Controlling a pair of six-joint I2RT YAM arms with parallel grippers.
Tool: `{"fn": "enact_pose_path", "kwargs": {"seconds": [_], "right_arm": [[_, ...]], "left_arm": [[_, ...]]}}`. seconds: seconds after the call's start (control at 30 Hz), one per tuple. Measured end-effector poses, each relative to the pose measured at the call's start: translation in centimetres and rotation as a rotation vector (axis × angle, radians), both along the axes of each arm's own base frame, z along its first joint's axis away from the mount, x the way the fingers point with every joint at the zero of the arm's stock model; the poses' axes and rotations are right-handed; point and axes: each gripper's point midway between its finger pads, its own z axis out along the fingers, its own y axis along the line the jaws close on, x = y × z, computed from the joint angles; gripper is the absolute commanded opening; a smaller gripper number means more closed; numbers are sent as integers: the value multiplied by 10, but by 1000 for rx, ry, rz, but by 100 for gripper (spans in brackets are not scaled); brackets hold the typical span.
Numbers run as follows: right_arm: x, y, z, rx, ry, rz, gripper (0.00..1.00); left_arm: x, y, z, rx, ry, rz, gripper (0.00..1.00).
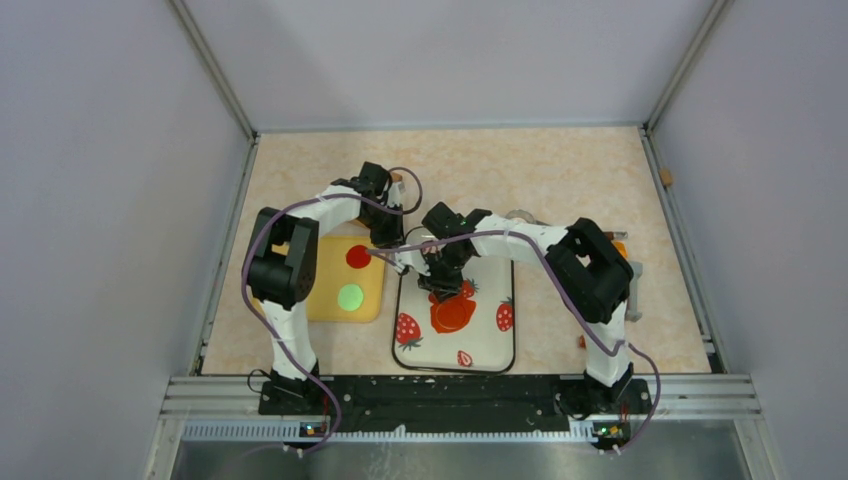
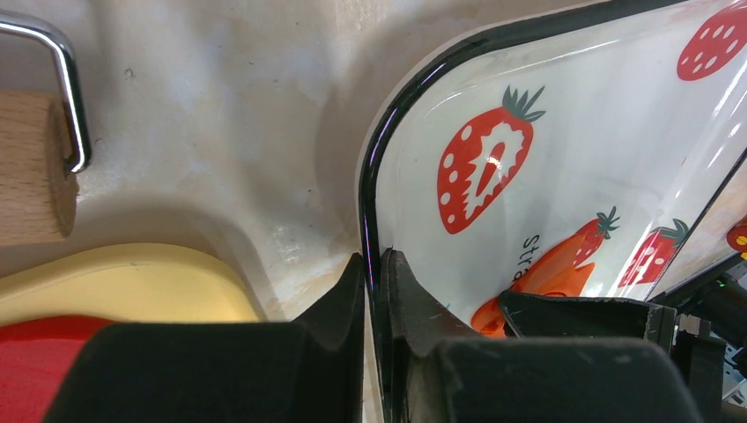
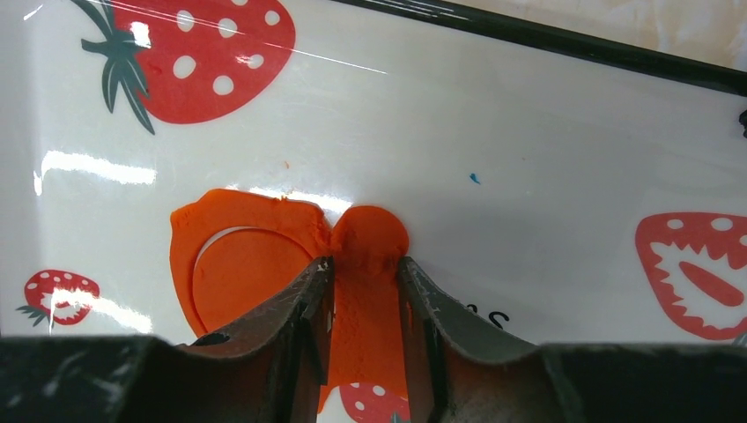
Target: Roll out the dumpling wrappers from the dough
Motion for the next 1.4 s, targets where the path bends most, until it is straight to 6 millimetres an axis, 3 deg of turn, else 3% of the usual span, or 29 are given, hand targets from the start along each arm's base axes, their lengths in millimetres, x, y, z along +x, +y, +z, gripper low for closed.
{"fn": "enact_pose_path", "kwargs": {"seconds": [0.43,0.73,1.07,1.27,1.4], "right_arm": [[-2,2,-1,6,-22,7,10],[-10,-1,4,-3,7,7,6],[-37,-7,34,22,23,17,5],[-56,-23,32,5,57,16,4],[-69,-38,41,7,59,12,4]], "left_arm": [[0,0,0,0,0,0,0],[-2,0,0,2,8,-1,0],[2,0,-1,3,14,1,0],[5,-1,-2,6,15,-5,0],[9,-2,-1,8,8,-15,0]]}}
